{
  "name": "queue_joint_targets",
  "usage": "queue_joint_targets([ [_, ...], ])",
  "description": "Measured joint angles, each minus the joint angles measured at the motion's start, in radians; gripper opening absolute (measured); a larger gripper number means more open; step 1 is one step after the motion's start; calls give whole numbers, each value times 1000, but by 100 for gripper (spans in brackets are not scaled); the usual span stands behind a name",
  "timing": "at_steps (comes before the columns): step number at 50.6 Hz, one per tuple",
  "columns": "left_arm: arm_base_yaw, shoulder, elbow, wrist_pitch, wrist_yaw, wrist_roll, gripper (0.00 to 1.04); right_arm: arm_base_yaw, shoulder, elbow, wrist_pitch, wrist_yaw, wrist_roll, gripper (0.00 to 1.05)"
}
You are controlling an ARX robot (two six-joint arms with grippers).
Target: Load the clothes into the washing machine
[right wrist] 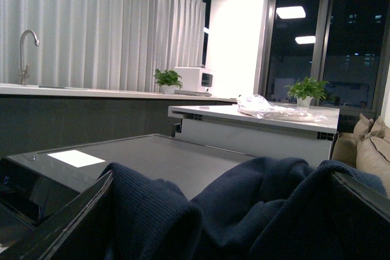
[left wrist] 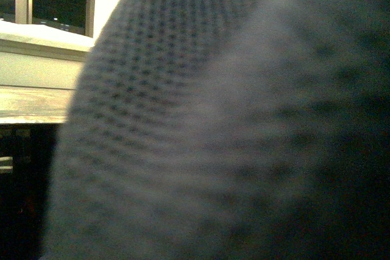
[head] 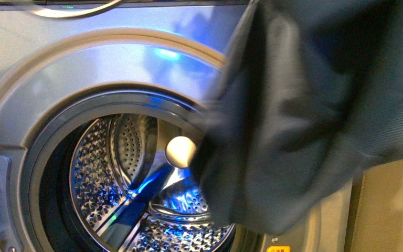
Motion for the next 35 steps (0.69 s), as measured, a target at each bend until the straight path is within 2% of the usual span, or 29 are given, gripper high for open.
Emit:
queue_joint_targets([
  [35, 170, -133, -286, 40, 7, -102, 10, 0, -6, 11, 0, 0, 0, 97],
])
